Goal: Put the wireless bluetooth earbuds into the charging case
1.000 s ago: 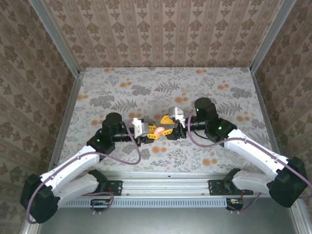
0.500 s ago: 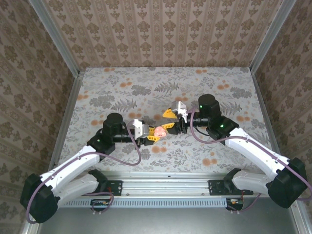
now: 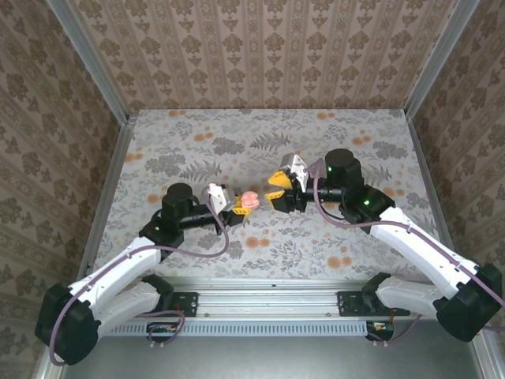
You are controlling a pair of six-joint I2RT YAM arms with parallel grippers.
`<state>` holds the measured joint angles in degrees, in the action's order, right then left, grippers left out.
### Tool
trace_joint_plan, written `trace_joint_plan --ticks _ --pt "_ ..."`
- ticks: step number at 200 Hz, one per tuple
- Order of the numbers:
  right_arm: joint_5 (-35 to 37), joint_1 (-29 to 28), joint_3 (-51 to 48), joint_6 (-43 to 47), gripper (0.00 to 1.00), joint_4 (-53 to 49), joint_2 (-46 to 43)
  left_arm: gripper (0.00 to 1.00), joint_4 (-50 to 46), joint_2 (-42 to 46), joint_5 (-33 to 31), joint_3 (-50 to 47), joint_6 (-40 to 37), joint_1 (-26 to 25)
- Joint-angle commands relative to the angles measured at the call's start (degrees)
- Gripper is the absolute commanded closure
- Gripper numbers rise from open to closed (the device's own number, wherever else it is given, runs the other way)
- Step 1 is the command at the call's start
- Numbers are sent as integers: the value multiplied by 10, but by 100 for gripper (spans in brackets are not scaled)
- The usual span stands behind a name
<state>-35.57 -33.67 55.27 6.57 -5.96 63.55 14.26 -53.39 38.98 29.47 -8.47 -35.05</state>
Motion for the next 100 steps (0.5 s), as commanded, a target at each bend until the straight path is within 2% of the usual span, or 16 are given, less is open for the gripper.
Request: trace_joint_plan --ticks 1,51,61,82,100 --pt "87 -14 21 -86 51 -51 -6 99 7 17 -52 -8 45 21" --pt "221 -55 94 -225 53 -175 66 100 -13 22 -104 -6 128 86" --pt "243 -64 110 -250 53 -197 88 100 -24 27 -119 -6 138 115" --pt "274 -84 141 -305 54 -231 132 100 -50 36 -155 -4 171 158" --pt "281 -99 173 -331 55 -256 180 100 -53 41 -158 -9 206 195"
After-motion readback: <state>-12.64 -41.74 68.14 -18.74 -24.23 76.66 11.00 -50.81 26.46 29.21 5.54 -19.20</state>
